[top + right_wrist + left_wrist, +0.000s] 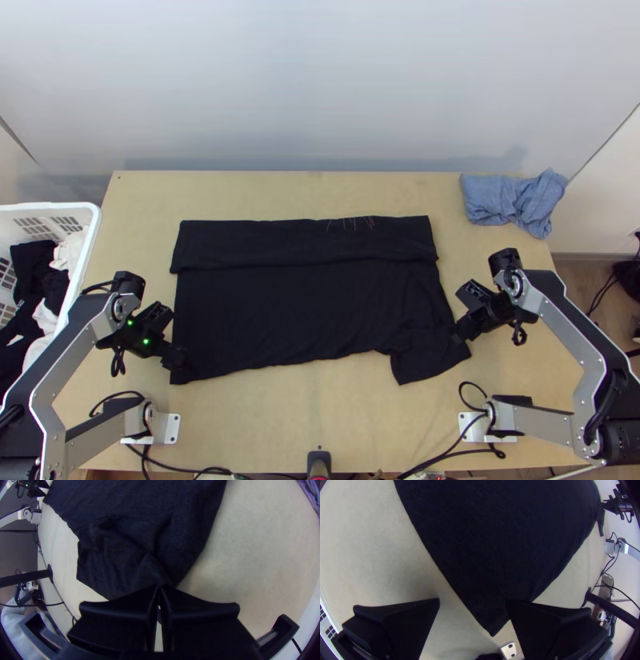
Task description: Fold the t-shirt
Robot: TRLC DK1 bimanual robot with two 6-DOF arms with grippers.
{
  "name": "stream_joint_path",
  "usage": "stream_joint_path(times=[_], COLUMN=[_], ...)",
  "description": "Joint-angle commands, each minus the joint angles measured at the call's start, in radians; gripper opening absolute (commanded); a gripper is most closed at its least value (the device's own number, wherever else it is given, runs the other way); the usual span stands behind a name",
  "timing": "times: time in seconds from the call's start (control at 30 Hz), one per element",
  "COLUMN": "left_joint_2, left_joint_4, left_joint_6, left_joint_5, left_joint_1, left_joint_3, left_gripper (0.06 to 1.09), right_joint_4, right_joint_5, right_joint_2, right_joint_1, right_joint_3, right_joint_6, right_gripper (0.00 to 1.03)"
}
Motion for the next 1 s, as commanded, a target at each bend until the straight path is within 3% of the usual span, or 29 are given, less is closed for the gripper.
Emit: stream_joint_path(times=[0.0,0.73,0.93,0.97], left_joint_2=[-0.013,-0.018,0.042,0.048], left_joint_4=[0.008,-0.041,-0.038,-0.035], left_joint_6=[0.019,0.055,0.056,0.055], left_joint_5=[0.03,0.072,0.026,0.024], left_joint_1=[-0.028,-0.097,-0.151,-0.156], left_joint_3=[-0.011,0.007,0.004,0.004], left_gripper=[1.03,1.03,1.03,0.98], right_joint_4=[0.027,0.07,0.07,0.07], right_joint_5=[0.008,0.019,0.017,0.017], right_joint_2=[0.004,0.038,0.038,0.039], right_joint_1=[0.003,0.004,0.006,0.006], right_joint_3=[-0.005,-0.021,-0.008,-0.006], right_joint_6=[0.028,0.047,0.051,0.051], right_gripper=[0.03,0.03,0.03,0.03])
